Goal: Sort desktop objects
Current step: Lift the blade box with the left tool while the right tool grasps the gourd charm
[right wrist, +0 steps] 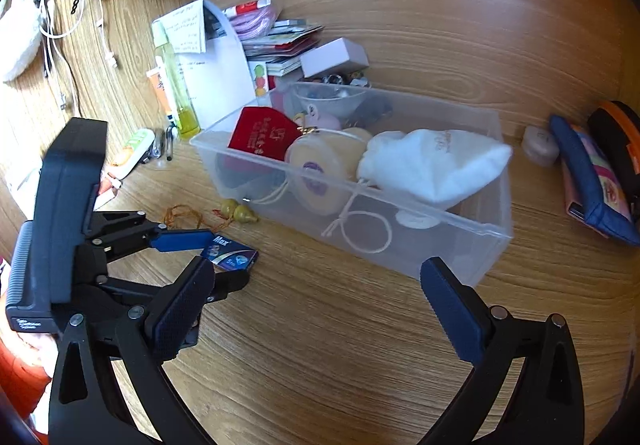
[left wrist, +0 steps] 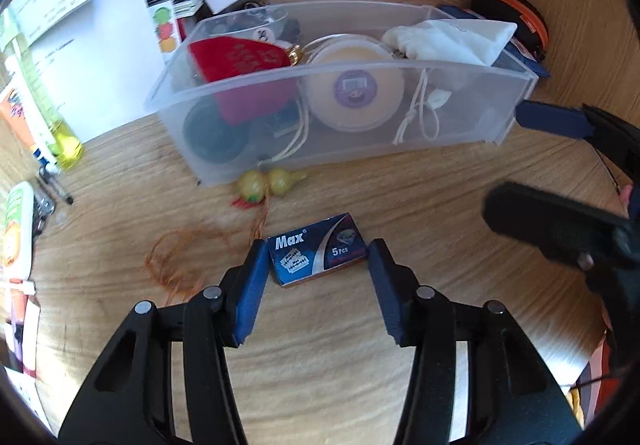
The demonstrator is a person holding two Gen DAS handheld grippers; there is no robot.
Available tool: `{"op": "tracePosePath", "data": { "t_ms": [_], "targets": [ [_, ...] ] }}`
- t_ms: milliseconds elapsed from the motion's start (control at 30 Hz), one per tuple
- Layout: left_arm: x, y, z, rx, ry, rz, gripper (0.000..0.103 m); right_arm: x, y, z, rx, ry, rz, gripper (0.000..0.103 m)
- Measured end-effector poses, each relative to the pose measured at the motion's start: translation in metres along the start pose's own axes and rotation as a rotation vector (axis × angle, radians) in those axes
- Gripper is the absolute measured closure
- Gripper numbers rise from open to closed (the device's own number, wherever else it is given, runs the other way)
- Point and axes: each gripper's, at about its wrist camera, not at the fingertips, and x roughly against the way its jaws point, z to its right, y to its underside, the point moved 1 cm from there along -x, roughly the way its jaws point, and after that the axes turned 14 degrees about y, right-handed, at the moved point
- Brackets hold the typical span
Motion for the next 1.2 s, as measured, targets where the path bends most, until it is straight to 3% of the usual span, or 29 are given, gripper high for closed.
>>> {"op": "tracePosePath", "data": {
  "t_ms": [333, 467, 700, 800, 833, 900, 1067, 1133, 1200],
  "targets": [
    [0.050, 0.032, -0.029, 0.036, -0.021, 0.084, 0.053, -0.027, -0.015, -0.049, 0.058, -0.031, -0.057, 0.002],
    [0.064, 0.042, -0.046, 0.064, -0.027, 0.111, 0.053, -0.045, -0.021, -0.073, 0.084, -0.036, -0.092, 0.008],
    [0.081, 0.053, -0.065, 0.102, -0.013, 0.156, 0.053, -0.075, -0.029, -0.102, 0.107, -0.018, -0.158, 0.013],
    [0.087, 0.056, -0.070, 0.109, 0.000, 0.171, 0.053, -0.080, -0.025, -0.116, 0.145, 0.028, -0.160, 0.013],
    [0.088, 0.056, -0.071, 0.110, 0.005, 0.177, 0.053, -0.081, -0.024, -0.120, 0.159, 0.050, -0.159, 0.016],
    [0.091, 0.059, -0.071, 0.113, 0.009, 0.186, 0.053, -0.087, -0.022, -0.125, 0.165, 0.075, -0.173, 0.034],
    [0.096, 0.063, -0.076, 0.129, 0.025, 0.202, 0.053, -0.093, -0.024, -0.122, 0.084, 0.076, -0.192, 0.038],
    [0.097, 0.065, -0.078, 0.131, 0.030, 0.204, 0.053, -0.092, -0.022, -0.125, 0.090, 0.102, -0.180, 0.050],
    [0.097, 0.065, -0.078, 0.129, 0.033, 0.201, 0.053, -0.091, -0.023, -0.124, 0.081, 0.100, -0.169, 0.071]
  ]
}}
